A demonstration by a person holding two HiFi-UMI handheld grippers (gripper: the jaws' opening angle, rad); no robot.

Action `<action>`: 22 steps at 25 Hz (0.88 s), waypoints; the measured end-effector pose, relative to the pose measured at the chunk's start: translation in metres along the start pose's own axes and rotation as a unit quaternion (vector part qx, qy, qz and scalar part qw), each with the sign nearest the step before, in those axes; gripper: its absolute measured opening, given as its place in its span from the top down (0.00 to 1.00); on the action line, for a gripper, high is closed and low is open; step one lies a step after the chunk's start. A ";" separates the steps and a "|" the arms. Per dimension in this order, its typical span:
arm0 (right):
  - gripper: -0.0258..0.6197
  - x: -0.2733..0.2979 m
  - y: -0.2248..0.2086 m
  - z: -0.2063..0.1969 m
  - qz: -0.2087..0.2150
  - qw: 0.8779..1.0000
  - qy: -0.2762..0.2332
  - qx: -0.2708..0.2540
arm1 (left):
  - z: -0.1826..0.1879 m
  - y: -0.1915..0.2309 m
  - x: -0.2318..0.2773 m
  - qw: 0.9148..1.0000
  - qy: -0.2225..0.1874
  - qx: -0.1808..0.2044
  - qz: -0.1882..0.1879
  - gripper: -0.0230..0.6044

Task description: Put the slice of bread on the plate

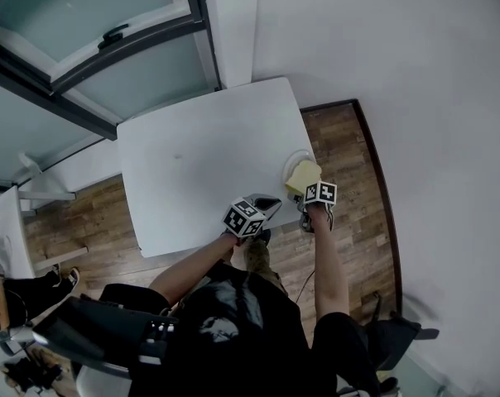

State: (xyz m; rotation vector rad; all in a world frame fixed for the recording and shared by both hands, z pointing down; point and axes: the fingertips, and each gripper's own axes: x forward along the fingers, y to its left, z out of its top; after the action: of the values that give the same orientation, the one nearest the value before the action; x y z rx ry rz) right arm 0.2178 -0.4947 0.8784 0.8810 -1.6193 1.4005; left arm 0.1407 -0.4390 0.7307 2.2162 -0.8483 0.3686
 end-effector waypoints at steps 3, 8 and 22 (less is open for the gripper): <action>0.41 -0.006 -0.003 -0.009 0.027 0.998 -0.022 0.043 | 0.000 0.002 -0.005 1.000 -0.003 0.000 0.004 0.96; 0.45 -0.063 0.006 -0.021 0.061 0.981 -0.178 0.038 | 0.019 -0.006 -0.025 0.999 -0.032 0.015 0.017 0.96; 0.95 -0.271 0.075 -0.085 -0.135 0.852 -0.484 -0.150 | 0.049 -0.044 -0.080 0.982 -0.095 0.135 0.090 0.96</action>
State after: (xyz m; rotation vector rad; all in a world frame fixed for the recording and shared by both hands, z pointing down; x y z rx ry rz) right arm 0.2797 -0.3997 0.6070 1.6910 -2.2165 0.4373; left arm 0.1111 -0.4141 0.6351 2.4603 -1.1650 0.3791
